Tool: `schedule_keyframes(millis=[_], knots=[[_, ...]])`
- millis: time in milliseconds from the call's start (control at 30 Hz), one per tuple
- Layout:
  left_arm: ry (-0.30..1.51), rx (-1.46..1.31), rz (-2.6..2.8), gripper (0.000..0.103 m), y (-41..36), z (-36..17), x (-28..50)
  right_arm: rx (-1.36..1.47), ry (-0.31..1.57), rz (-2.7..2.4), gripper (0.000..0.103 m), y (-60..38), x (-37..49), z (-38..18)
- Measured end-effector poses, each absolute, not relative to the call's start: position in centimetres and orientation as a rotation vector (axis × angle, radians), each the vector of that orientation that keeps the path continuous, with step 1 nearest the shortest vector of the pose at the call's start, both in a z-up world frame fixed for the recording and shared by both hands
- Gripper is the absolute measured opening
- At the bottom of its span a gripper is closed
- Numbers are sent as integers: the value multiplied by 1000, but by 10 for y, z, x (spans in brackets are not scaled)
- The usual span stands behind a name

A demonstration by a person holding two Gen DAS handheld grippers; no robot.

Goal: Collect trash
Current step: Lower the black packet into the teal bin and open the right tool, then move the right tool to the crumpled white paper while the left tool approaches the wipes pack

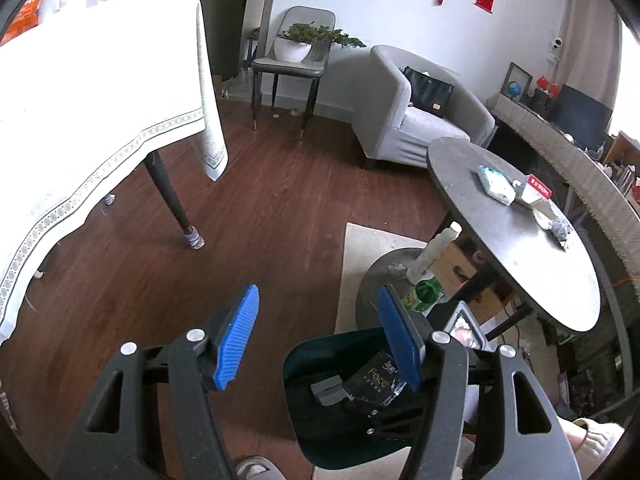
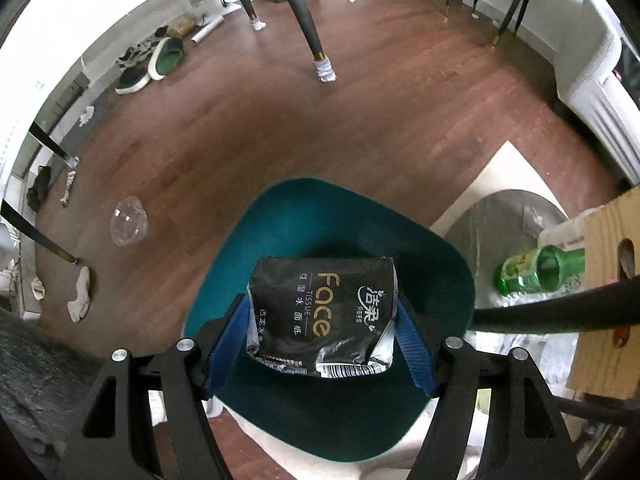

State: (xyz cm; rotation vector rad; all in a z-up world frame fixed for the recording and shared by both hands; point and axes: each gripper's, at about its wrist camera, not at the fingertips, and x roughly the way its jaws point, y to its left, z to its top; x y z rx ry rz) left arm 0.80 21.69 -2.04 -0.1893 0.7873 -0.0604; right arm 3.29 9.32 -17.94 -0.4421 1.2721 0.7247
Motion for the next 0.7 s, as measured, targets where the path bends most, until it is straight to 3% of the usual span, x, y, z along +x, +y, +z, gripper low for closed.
schedule_keyframes(millis=[167, 700], knots=[[770, -193, -77, 64, 209, -13, 10, -471, 1283, 721, 82, 86, 29, -182], [702, -166, -83, 65, 170, 11, 12, -412, 1121, 814, 82, 42, 15, -116]])
